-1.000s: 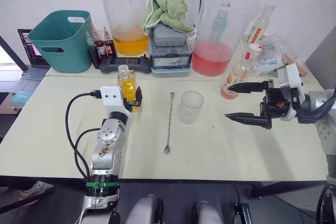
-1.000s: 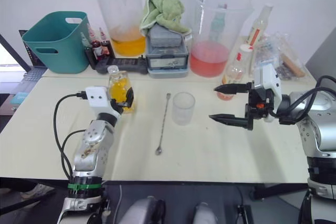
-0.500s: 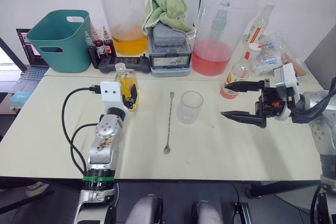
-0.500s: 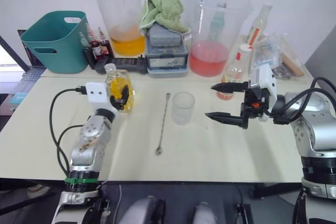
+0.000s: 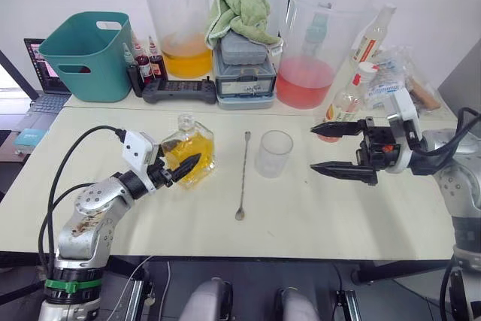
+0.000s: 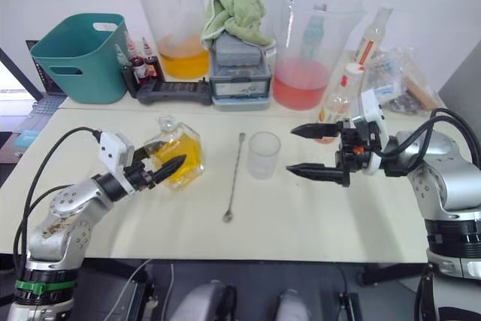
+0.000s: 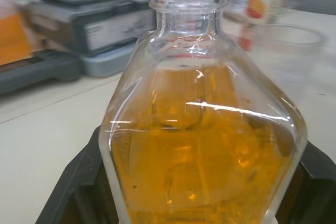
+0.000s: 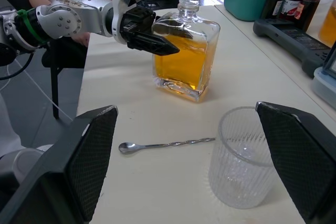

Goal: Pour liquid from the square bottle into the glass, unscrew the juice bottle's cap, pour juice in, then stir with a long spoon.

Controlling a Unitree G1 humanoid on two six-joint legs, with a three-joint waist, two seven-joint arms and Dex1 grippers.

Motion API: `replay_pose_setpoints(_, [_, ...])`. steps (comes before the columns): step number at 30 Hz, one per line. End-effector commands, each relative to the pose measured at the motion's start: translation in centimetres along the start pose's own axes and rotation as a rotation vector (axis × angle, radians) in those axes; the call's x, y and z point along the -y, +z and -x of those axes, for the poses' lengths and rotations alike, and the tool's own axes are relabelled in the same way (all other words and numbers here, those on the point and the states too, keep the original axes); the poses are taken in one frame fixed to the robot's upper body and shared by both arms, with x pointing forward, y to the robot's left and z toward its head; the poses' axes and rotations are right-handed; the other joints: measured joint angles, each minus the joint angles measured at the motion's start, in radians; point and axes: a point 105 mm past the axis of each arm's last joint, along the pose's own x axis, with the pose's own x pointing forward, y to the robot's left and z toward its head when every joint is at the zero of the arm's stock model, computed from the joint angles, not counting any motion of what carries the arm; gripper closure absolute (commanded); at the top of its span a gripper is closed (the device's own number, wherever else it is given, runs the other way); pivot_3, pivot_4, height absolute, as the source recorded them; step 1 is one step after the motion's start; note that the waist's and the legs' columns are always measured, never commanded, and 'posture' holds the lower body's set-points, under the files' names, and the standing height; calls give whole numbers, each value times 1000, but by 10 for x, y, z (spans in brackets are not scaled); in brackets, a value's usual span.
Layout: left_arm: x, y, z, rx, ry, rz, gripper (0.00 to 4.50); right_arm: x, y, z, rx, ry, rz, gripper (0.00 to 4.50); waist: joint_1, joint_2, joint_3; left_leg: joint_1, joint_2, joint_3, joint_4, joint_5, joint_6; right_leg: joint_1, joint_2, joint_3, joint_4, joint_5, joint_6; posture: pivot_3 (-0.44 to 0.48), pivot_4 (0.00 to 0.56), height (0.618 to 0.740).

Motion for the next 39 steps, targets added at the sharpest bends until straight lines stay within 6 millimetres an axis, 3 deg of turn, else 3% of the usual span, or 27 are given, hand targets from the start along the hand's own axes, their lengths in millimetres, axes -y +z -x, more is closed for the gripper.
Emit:
replay_pose_setpoints(1, [25, 38, -2, 120, -158, -71, 1673, -6, 15, 1, 12, 24, 40, 0, -2, 0, 0, 0, 0, 0, 0, 0, 0, 0, 0, 0, 0, 0, 0, 0, 150, 740])
replay_pose_setpoints(8, [89, 50, -18, 127, -555, 9, 1673, -17, 14, 7, -11, -21, 20, 0, 0, 0, 0, 0, 0, 0, 0, 0, 0, 1, 1, 0, 0, 0, 0, 0, 150, 740])
replay_pose_setpoints(15, [113, 56, -58, 167, -717, -11, 1673, -30, 14, 18, -35, -100, 11, 0, 5, 0, 0, 0, 0, 0, 2, 1, 0, 5, 1, 0, 0, 0, 0, 0, 150, 740])
replay_pose_setpoints(22, [122, 41, -84, 172, -781, -50, 1673, -39, 15, 28, -49, -183, 0, 0, -1, 0, 0, 0, 1, 1, 1, 5, 8, 6, 2, 1, 1, 0, 0, 0, 150, 740])
replay_pose_setpoints(33, [117, 4, -86, 82, -850, -97, 1673, -51, 15, 40, -82, -265, -20, 0, 5, 0, 0, 0, 1, 0, 2, 0, 14, 5, 0, 1, -1, 0, 0, 0, 150, 740])
replay_pose_setpoints(34, [116, 4, -87, 81, -849, -96, 621, -51, 15, 40, -84, -267, -21, 0, 6, 0, 0, 0, 1, 0, 2, 0, 14, 4, 0, 1, -1, 0, 0, 0, 150, 740])
replay_pose_setpoints(36, [115, 5, -88, 83, -850, -91, 22, -51, 16, 40, -85, -269, -23, 0, 7, 0, 0, 0, 1, 0, 2, 0, 14, 4, 0, 1, -1, 0, 0, 0, 150, 740])
replay_pose_setpoints(39, [113, 9, -89, 90, -843, -91, 22, -51, 16, 40, -84, -269, -25, 0, 6, 0, 0, 0, 1, 0, 3, 0, 15, 5, 0, 1, -1, 0, 0, 0, 150, 740])
